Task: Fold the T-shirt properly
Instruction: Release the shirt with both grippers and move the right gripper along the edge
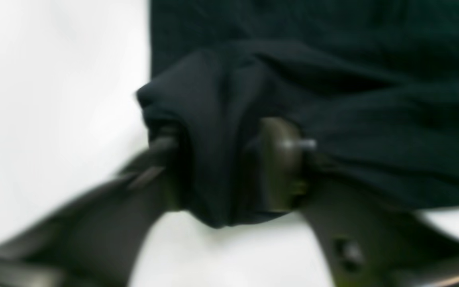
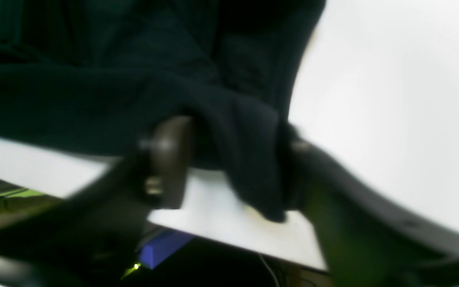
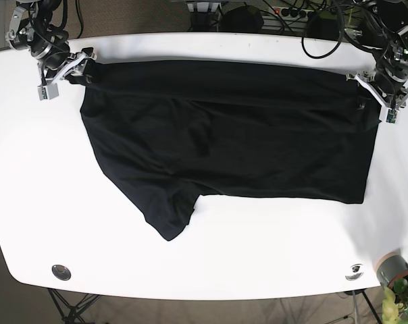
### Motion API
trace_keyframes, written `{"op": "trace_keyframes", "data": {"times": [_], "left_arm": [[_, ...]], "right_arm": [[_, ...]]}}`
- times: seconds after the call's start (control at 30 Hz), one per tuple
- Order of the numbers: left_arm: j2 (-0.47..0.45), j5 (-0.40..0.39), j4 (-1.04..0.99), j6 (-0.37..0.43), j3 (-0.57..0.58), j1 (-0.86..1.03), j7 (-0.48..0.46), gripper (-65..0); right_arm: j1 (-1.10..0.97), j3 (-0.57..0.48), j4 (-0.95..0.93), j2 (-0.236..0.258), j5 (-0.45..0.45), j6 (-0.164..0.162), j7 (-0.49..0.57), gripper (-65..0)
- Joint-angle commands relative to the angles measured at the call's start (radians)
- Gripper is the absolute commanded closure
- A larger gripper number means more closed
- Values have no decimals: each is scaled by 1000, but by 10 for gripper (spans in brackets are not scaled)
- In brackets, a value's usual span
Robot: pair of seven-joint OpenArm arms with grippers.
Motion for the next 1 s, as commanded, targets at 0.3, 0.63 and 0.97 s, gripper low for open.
{"op": "trace_keyframes", "data": {"times": [0.3,0.63,0.97], "left_arm": [[-43,-68,59,0,-27,-30,31,-332],[-45,-139,86,0,-54,-60,31,-332],[-45,-137,78,0,-58,-79,32,-332]], "right_arm": [[95,37,3,8,25,9,25,-431],[373,-27,-210,20,-3,0,19,-430],[610,-110,-437,23,-311,46,65,-430]]}}
